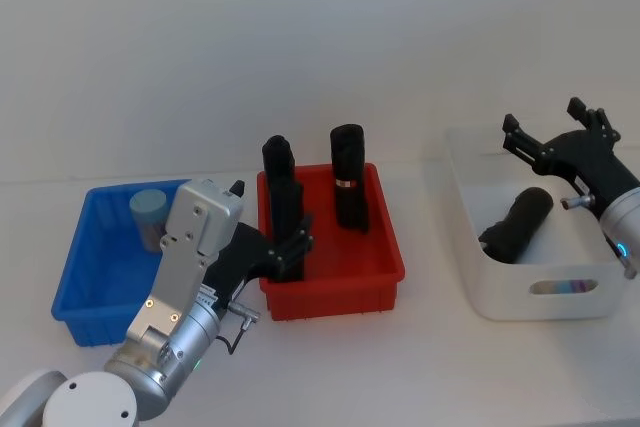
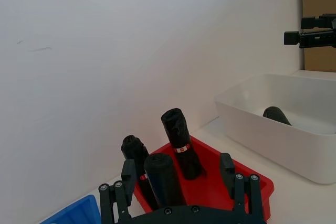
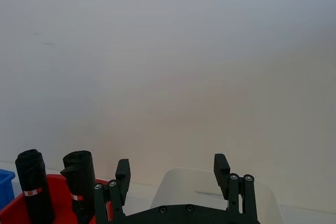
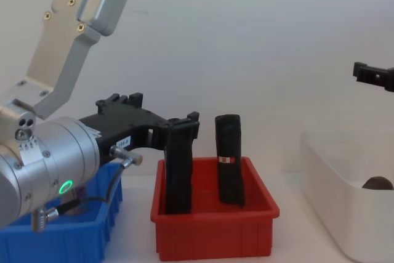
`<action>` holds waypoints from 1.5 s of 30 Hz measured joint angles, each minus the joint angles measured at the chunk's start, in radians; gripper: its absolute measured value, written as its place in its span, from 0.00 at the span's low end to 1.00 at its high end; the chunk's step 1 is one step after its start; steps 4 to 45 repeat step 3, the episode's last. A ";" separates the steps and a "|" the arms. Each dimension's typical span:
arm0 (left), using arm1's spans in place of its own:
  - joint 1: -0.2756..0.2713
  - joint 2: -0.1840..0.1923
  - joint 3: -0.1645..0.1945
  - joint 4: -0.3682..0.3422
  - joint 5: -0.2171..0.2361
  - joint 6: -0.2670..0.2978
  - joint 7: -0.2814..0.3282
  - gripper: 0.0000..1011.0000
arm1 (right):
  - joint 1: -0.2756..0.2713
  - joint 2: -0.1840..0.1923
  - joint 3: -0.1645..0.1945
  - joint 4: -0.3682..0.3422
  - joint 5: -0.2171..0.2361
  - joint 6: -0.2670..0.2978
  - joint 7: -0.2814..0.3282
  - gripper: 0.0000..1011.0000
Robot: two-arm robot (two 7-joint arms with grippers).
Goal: Pick the cotton swabs from the blue box and place them into the white box.
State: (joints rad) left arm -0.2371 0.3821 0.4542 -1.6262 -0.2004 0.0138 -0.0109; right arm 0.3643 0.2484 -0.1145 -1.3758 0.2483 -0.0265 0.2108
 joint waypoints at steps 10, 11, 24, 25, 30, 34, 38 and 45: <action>0.000 0.000 0.000 0.000 0.000 0.000 0.000 0.99 | 0.000 0.000 0.000 0.000 0.000 0.000 0.000 0.99; 0.000 0.000 0.000 0.000 0.000 0.000 0.000 0.99 | 0.000 0.000 0.000 0.000 0.000 0.000 0.000 0.99; 0.000 0.000 0.000 0.000 0.000 0.000 0.000 0.99 | 0.000 0.000 0.000 0.000 0.000 0.000 0.000 0.99; 0.000 0.000 0.000 0.000 0.000 0.000 0.000 0.99 | 0.000 0.000 0.000 0.000 0.000 0.000 0.000 0.99; 0.000 0.000 0.000 0.000 0.000 0.000 0.000 0.99 | 0.000 0.000 0.000 0.000 0.000 0.000 0.000 0.99; 0.000 0.000 0.000 0.000 0.000 0.000 0.000 0.99 | 0.000 0.000 0.000 0.000 0.000 0.000 0.000 0.99; 0.000 0.000 0.000 0.000 0.000 0.000 0.000 0.99 | 0.000 0.000 0.000 0.000 0.000 0.000 0.000 0.99; 0.000 0.000 0.000 0.000 0.000 0.000 0.000 0.99 | 0.000 0.000 0.000 0.000 0.000 0.000 0.000 0.99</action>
